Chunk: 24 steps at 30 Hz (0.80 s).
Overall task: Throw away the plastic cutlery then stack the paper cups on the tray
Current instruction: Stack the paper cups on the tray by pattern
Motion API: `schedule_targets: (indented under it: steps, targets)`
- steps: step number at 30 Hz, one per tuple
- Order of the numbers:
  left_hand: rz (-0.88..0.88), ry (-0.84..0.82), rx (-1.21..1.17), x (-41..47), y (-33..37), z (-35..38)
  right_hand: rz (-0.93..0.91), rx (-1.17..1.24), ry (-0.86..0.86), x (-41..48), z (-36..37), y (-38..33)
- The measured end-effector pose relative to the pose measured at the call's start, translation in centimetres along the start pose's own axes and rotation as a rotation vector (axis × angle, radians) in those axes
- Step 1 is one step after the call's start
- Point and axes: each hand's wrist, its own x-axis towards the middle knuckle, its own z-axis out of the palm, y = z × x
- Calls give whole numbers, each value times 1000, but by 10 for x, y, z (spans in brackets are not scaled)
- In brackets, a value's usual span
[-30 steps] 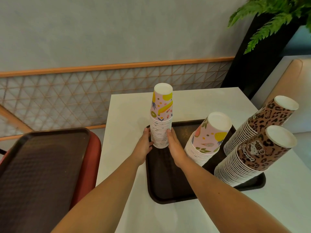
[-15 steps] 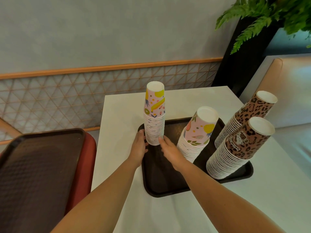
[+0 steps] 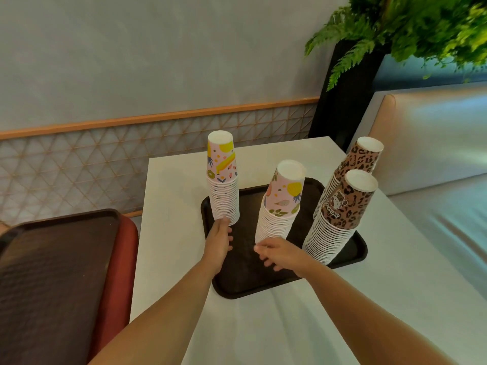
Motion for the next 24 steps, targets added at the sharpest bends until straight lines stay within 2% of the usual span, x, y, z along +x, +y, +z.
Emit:
schedule_targets:
  steps: [4,9,15,20,24]
  targets:
    - [-21,-10,4,-12,-3,13,80,-96,83,-5,-20,19]
    - [-81,-8,-10,-25,-9,34,82,-108,214,-6,-27,36]
    - [-121,-8,-34,-40,-6,60,-17,73,220,10,-22,57]
    - [-108,-64,-59,-46,2,74,-98,172,152,20,-23,57]
    - [-112,-59,-79,-41,6,77,-109,244,161,29,-22,51]
